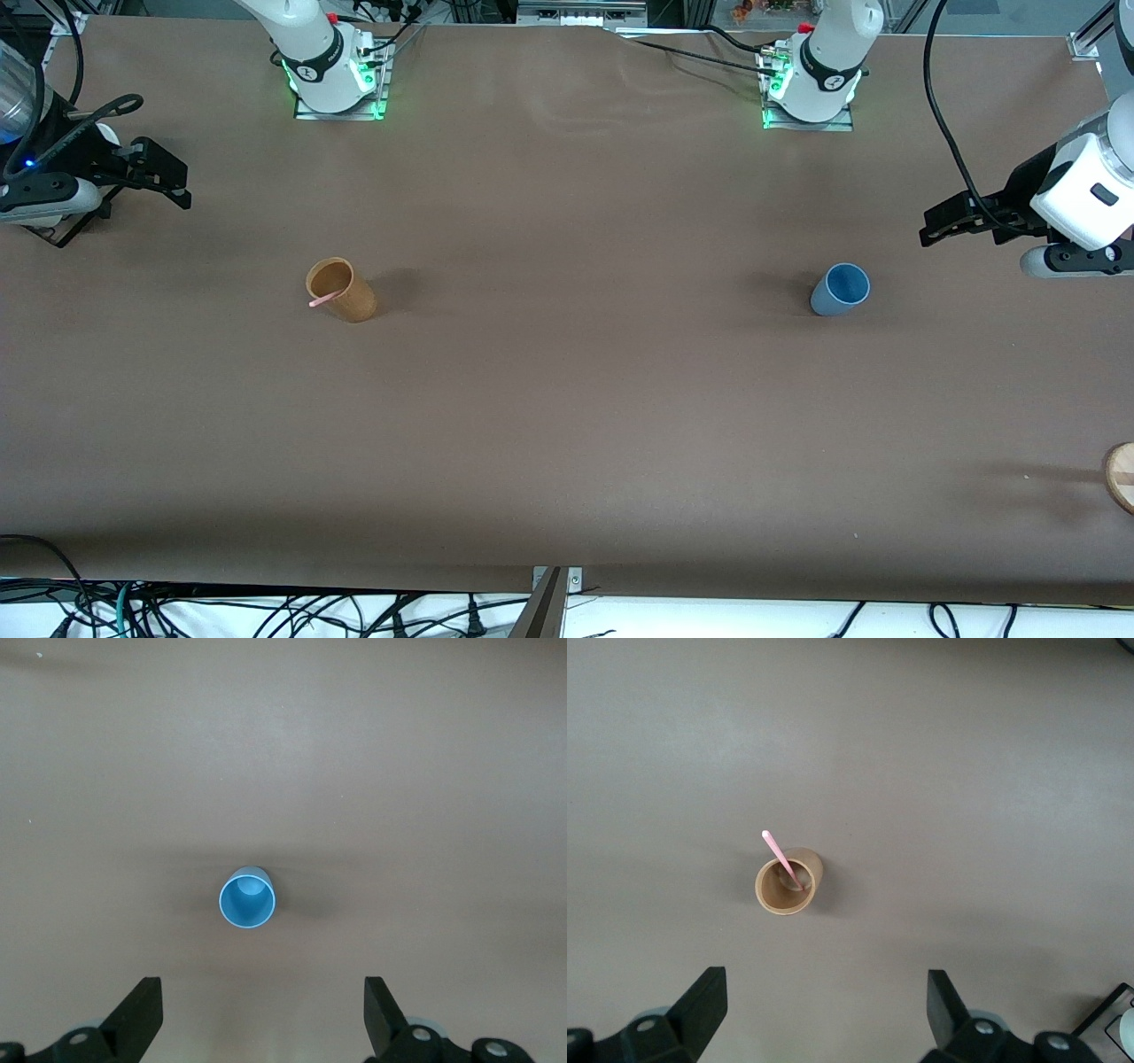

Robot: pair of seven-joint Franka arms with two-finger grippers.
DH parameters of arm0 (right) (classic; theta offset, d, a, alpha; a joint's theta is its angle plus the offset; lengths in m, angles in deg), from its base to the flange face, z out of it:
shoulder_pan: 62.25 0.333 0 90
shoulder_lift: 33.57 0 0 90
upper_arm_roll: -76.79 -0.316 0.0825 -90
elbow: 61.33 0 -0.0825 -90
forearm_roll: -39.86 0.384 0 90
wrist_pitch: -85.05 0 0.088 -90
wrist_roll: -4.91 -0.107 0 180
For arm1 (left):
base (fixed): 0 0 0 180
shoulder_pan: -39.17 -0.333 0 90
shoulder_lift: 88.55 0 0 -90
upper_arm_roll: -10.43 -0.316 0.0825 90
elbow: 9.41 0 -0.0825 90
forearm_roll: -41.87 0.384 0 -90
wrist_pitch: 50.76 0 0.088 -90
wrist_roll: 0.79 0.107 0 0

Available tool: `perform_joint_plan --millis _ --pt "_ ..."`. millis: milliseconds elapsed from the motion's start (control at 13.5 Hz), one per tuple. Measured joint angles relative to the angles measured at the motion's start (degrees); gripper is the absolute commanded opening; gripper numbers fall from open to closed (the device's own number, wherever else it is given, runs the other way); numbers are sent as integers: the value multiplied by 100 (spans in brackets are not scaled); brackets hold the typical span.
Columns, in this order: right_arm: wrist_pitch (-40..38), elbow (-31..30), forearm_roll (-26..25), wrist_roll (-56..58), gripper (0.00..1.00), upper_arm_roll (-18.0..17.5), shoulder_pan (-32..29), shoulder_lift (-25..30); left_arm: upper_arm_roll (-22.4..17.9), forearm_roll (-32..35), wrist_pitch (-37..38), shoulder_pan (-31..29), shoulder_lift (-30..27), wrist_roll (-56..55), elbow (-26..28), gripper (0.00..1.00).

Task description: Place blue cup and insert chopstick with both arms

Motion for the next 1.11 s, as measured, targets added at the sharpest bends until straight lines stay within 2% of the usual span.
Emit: perform_joint_plan --millis 1111 --pt "201 0 -25 0 100 93 -47 -186 0 0 0 0 4 0 0 100"
